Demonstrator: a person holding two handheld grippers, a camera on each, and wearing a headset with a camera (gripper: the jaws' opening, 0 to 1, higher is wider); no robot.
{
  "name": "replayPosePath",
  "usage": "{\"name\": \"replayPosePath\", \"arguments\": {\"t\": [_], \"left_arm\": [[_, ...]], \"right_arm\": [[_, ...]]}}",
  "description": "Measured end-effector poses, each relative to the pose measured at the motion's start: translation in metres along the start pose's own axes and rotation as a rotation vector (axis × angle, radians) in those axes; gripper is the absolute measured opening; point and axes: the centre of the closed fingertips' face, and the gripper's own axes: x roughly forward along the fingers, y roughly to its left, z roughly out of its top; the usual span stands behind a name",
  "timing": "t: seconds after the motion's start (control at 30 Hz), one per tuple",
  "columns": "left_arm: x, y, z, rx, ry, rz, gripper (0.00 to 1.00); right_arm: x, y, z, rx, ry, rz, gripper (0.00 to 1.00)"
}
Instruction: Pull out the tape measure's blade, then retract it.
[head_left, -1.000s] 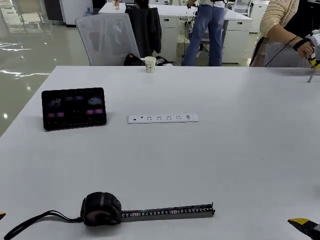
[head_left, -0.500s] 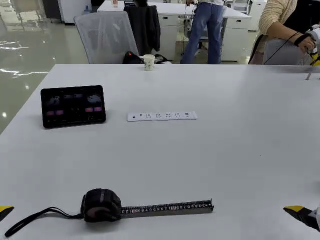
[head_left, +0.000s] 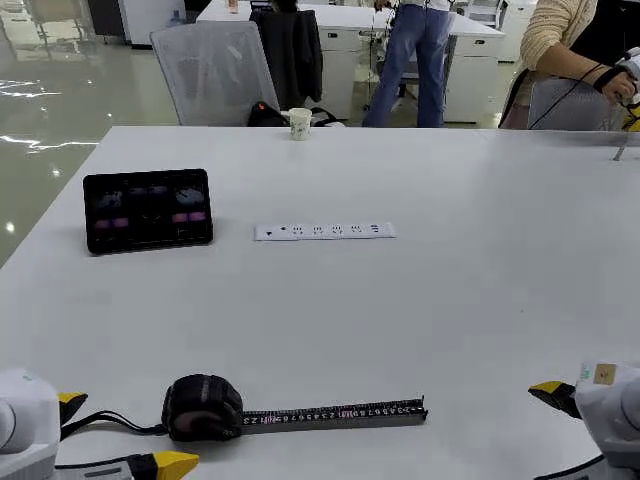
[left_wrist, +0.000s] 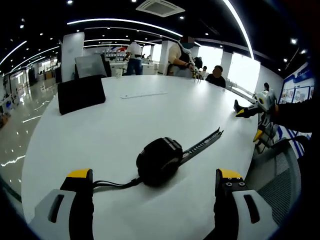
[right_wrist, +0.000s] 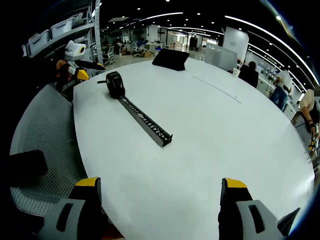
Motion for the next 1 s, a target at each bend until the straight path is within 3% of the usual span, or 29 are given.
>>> {"name": "replayPosePath", "arguments": {"t": [0.07, 0.17, 0.5, 0.7, 0.9, 1.0], "left_arm": [[0.010, 0.003, 0.000, -0.013, 0.021, 0.022, 0.99], [0.018, -0.004, 0.006, -0.031, 0.010, 0.031, 0.99], [0.046, -0.017, 0.012, 0.029, 0.032, 0.071, 0.99], [0.060, -0.014, 0.015, 0.046, 0.024, 0.130, 0.99], [0.071, -0.011, 0.014, 0.007, -0.002, 0.176, 0.99], [0.074, -0.006, 0.011, -0.023, -0.010, 0.218, 0.99]], "right_arm": [[0.005, -0.001, 0.004, -0.022, 0.012, 0.016, 0.99], [0.012, -0.003, 0.010, -0.043, 0.023, 0.035, 0.99], [0.033, -0.011, 0.028, -0.132, 0.053, 0.093, 0.99], [0.047, -0.012, 0.036, -0.224, 0.063, 0.138, 0.99], [0.063, -0.017, 0.041, -0.264, 0.092, 0.169, 0.99], [0.071, -0.017, 0.044, -0.293, 0.096, 0.190, 0.94]]}}
